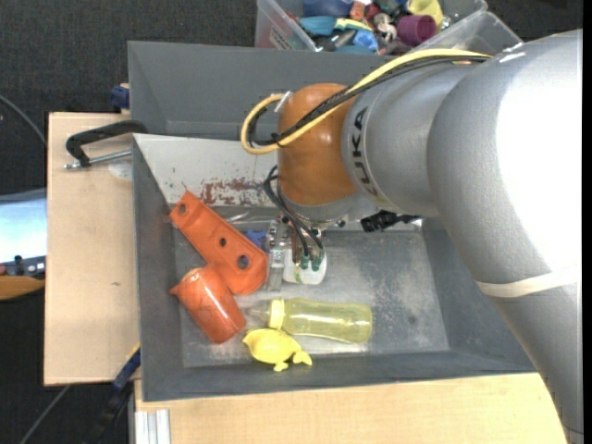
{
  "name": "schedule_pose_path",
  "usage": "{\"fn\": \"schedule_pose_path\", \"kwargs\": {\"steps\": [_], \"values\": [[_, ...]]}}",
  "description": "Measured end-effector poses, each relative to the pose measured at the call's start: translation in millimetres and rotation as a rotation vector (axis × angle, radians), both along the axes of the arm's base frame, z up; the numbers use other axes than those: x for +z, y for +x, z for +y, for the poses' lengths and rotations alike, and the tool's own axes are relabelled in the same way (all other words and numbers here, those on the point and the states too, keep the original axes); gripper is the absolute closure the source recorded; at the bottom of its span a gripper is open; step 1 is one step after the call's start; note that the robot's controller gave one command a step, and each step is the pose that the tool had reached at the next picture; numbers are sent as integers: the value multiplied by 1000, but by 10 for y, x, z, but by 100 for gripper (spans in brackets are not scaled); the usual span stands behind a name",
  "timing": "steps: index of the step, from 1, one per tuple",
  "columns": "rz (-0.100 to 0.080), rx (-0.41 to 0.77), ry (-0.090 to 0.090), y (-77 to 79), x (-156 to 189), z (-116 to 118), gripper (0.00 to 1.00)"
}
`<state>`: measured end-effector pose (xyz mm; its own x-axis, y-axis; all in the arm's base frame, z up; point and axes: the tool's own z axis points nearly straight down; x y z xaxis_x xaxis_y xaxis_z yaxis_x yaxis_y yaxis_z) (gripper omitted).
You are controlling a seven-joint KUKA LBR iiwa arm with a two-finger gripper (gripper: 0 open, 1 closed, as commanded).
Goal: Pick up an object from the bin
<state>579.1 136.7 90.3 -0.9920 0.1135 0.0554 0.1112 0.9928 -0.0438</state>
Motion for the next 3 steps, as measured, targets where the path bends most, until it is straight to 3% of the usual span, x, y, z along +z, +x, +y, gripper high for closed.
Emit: {"fn": "schedule_pose_path", "kwargs": {"steps": [3], "values": [[-6,-1,3,12,197,4,100]]}}
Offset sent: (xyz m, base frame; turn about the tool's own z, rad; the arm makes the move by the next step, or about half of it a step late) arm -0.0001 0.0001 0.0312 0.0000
